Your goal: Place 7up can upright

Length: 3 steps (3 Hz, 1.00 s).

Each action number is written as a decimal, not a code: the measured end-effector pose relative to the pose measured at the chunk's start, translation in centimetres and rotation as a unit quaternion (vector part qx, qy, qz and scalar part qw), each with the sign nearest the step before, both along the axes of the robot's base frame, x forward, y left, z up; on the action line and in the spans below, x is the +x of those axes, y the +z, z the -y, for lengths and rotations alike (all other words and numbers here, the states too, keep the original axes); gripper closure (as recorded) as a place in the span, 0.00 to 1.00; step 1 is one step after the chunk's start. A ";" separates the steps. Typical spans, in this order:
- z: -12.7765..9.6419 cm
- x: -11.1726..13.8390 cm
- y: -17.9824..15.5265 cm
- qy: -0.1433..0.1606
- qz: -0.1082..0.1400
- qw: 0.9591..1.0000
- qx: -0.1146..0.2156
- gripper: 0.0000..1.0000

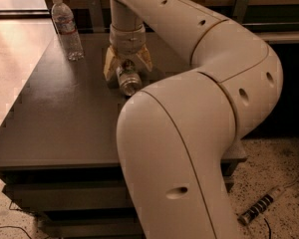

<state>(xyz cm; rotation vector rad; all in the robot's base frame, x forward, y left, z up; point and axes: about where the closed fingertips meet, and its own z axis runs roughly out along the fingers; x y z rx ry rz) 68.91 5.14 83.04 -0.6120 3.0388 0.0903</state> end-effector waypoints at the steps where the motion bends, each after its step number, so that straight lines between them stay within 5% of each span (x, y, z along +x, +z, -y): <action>1: -0.2 0.3 -0.2 0.000 0.004 1.000 0.003 0.46; 3: -0.8 0.9 -0.8 0.001 0.011 1.000 0.008 0.99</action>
Offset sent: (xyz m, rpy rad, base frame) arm 0.0025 0.0020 -0.0019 0.0047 -0.0069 0.0001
